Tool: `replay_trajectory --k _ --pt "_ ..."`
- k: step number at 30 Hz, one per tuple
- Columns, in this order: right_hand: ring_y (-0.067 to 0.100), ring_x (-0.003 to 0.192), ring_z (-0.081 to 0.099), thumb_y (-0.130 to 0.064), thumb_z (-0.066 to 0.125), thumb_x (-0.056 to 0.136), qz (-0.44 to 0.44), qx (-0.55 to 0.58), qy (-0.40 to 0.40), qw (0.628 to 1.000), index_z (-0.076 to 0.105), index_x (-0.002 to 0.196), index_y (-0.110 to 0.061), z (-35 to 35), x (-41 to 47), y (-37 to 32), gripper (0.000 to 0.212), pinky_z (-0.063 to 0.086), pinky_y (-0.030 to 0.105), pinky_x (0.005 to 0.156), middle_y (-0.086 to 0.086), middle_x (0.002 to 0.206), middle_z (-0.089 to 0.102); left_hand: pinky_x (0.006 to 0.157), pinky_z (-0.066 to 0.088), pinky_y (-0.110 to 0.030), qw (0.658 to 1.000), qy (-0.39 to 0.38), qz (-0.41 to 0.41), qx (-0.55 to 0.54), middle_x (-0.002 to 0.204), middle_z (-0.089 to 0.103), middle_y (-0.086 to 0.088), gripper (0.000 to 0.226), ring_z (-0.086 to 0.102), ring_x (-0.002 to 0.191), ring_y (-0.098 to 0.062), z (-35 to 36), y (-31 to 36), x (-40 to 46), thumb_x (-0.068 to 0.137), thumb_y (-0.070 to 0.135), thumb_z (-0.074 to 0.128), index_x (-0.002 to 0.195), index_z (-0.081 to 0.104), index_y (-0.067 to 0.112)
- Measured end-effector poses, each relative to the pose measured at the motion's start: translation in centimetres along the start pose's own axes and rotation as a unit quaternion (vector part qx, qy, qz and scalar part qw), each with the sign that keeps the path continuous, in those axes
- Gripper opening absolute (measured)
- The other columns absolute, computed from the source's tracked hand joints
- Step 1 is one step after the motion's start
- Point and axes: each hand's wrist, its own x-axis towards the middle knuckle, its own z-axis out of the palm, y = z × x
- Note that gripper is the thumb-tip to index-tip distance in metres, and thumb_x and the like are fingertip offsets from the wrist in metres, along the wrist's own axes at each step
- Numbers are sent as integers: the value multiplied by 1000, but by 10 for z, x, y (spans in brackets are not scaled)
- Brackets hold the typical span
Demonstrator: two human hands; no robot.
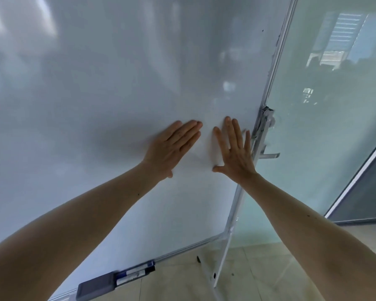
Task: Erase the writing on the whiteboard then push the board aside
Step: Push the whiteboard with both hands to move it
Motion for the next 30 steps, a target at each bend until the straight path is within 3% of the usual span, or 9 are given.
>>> replay_trajectory --k 7,23,30 --pt "41 151 3 -46 96 46 -10 6 13 1000 6 157 -16 23 27 1 146 16 69 114 24 163 1 121 -10 -48 1000 -13 -5 18 162 -18 -20 150 -11 151 -35 20 -7 19 60 70 76 151 -17 -3" --pt "42 150 5 -46 96 48 -7 8 30 999 8 156 -16 37 46 -4 143 18 69 114 23 163 4 121 -11 -48 999 -30 -24 37 154 -32 -22 144 -14 151 -35 37 -15 22 68 69 70 148 -25 -4" --pt "41 151 5 -57 92 49 -76 29 65 995 5 156 -14 20 55 -40 144 10 69 115 22 163 6 123 -6 -48 997 -33 -48 57 160 -24 -22 144 -13 151 -36 28 -32 -13 67 77 65 150 -21 -5"
